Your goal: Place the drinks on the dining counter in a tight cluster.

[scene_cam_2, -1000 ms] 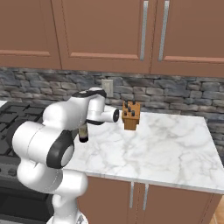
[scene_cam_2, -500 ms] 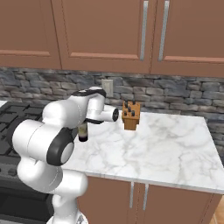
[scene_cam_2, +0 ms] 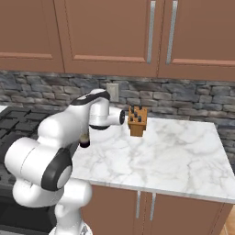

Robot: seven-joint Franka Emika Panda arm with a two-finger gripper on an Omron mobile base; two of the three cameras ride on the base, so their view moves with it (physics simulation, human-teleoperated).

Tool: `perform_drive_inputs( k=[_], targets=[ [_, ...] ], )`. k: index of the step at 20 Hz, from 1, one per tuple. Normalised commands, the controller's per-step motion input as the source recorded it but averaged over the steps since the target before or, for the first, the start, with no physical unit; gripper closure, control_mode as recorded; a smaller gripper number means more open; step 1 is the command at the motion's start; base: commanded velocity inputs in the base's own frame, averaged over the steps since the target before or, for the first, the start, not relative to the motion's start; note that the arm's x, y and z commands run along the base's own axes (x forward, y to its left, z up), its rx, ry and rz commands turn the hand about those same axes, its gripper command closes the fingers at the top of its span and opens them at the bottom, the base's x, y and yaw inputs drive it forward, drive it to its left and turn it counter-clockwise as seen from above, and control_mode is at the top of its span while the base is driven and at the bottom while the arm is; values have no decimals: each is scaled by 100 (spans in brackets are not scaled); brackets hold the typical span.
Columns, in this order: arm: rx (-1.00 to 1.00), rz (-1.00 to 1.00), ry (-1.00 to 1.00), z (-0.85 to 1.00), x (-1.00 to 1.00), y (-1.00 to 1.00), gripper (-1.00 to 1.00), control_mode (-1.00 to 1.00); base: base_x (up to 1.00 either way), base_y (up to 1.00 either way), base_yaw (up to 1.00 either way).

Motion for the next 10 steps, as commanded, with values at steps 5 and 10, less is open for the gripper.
perform_drive_inputs(
  k=[5, 10],
  targets=[
    [-7, 9, -9, 30, -47, 8, 100, -100, 0, 0, 0],
    [0, 0, -1, 14, -38, 0, 100, -100, 0, 0, 0]
  ],
)
